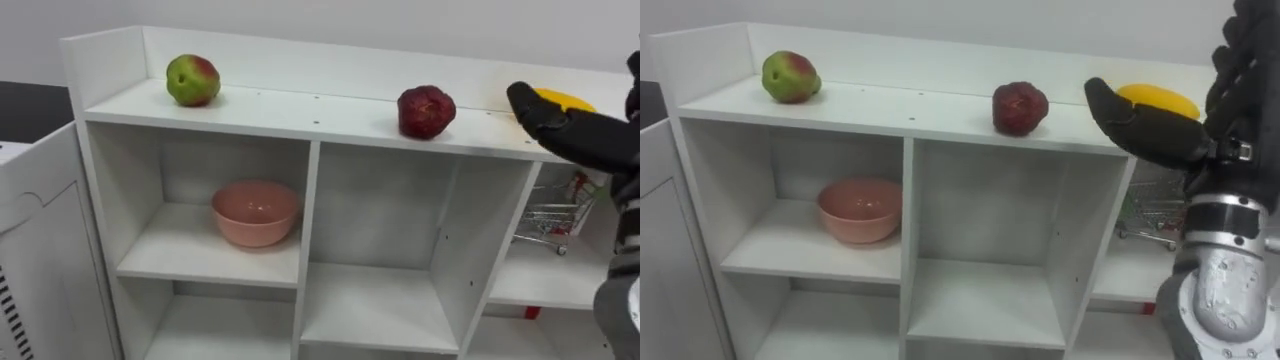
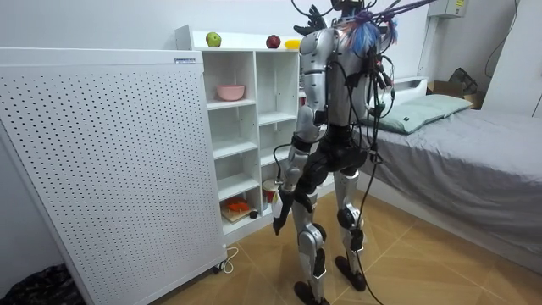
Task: Arrange fruit in the closet
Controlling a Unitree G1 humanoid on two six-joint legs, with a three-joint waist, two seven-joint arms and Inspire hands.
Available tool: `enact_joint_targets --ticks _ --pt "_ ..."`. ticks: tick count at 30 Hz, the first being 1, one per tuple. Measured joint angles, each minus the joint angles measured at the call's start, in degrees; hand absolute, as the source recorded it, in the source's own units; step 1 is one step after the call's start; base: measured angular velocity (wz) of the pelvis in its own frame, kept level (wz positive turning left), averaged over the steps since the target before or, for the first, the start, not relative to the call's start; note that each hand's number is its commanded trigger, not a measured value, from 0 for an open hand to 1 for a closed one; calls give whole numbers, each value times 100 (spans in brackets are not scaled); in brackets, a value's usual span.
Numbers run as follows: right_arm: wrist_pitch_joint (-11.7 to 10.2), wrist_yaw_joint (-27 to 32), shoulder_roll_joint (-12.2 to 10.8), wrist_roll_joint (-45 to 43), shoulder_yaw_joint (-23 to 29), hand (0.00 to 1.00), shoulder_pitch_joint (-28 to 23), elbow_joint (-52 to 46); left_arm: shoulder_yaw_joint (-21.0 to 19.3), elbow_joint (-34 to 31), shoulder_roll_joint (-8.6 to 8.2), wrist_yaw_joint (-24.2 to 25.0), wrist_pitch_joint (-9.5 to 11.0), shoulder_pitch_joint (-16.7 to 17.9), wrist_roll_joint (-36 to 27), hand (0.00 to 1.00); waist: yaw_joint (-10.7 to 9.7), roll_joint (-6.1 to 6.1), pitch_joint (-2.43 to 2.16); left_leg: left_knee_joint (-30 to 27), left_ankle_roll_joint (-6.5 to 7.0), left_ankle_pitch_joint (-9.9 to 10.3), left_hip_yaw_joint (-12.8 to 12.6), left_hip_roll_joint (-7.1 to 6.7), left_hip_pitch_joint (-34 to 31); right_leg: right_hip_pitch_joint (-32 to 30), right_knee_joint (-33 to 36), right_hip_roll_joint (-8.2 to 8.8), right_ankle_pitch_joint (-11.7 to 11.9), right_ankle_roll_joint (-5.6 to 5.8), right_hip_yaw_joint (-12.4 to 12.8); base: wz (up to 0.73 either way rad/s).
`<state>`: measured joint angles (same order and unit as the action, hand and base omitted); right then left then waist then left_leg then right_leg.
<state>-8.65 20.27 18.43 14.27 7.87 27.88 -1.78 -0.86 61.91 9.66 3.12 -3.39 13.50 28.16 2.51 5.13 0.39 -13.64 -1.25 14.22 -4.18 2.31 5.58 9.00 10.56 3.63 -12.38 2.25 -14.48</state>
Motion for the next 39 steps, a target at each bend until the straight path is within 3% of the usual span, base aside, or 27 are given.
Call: enact_joint_targets --ticks 4,10,15,17,23,39 --pt "13 -245 35 251 -4 0 44 308 -4 -1 -1 -1 -37 11 0 0 111 -28 -3 -9 -1 -2 20 -1 1 -4 0 0 0 -1 -12 1" --pt "336 -633 42 845 -98 0 52 381 -16 -8 7 95 -150 -50 2 0 186 -20 -34 -8 -2 -32 121 -23 -79 -9 2 17 0 -1 -129 8" --pt "572 -818 124 1388 -129 0 586 1167 -18 -189 5 147 -256 -24 5 0 221 20 -55 -4 -3 -68 178 -38 -109 -3 -4 26 7 -10 -202 9" --pt "604 -896 228 1476 -234 0 731 1430 -18 -281 16 160 -276 7 5 0 242 37 -66 -3 -4 -79 201 -47 -109 10 -8 31 7 -10 -250 10" --pt "692 -1149 250 1547 -285 0 929 1723 -21 -430 32 239 -310 26 -1 0 248 76 -53 -3 -9 -114 268 -63 -154 5 -13 33 11 -17 -287 5" --pt "749 -1644 536 1546 -454 0 941 2062 -121 -512 49 384 -325 68 4 0 293 153 -37 1 -9 -117 293 -65 -130 18 -2 34 11 -17 -283 0"
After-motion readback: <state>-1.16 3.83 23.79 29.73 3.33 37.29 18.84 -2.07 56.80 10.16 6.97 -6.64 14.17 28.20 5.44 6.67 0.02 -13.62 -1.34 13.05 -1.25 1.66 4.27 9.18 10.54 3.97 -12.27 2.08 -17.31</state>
